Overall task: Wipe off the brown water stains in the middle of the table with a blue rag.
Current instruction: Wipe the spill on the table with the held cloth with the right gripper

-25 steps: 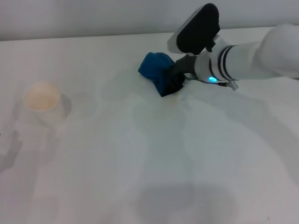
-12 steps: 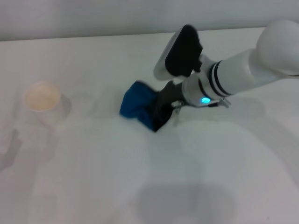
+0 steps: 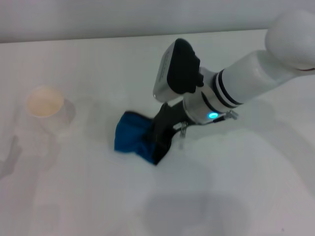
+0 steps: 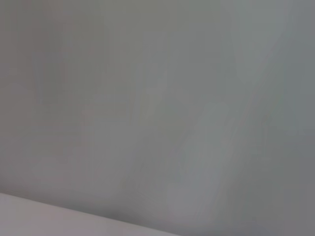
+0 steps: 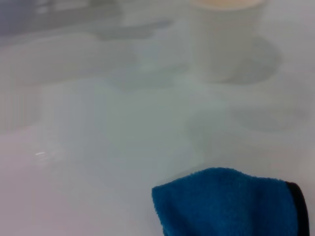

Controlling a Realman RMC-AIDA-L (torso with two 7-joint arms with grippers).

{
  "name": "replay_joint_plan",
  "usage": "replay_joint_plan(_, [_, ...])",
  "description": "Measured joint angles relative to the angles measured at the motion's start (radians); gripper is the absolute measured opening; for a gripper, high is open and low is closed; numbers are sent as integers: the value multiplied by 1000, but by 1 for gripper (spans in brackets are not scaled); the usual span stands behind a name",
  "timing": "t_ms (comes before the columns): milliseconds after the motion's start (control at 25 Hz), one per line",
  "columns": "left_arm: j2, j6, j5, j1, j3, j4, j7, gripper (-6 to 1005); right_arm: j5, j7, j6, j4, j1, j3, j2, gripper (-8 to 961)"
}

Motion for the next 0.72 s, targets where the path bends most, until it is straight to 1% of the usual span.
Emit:
replay_joint_plan(120, [0,0,0,0,0,0,0,892,-21,3,84,22,-2,26,-4,62])
replay_joint_plan(160, [0,0,0,0,0,0,0,892,-64,3,110,38,-5,84,-2,62])
replay_joint_plan(200, [0,-1,0,0,0,0,0,891,-64,3,110,38,-5,84,-2,62])
replay_joint_plan(320, [0,-1,0,0,0,0,0,891,-126,4,142,61,-9,166,-1,62])
replay_joint_plan(440, [0,-1,0,0,0,0,0,893,-152,4,168,82,-12,231,-6,62])
replay_joint_plan(560, [0,-1,0,-1,0,0,0,893,-157,4,159,90,-29,284,-7,62])
replay_joint_plan(600, [0,-1,0,-1,0,0,0,892,-157,3,145,88,-34,287,-6,62])
replay_joint_plan(680, [-1,-1,-1,-5,0,0,0,892,-158,0,106,83,-41,288,-5,62])
replay_joint_plan(720, [-1,-1,-1,-7,0,0,0,892,-158,-3,62,80,-41,289,-5,62])
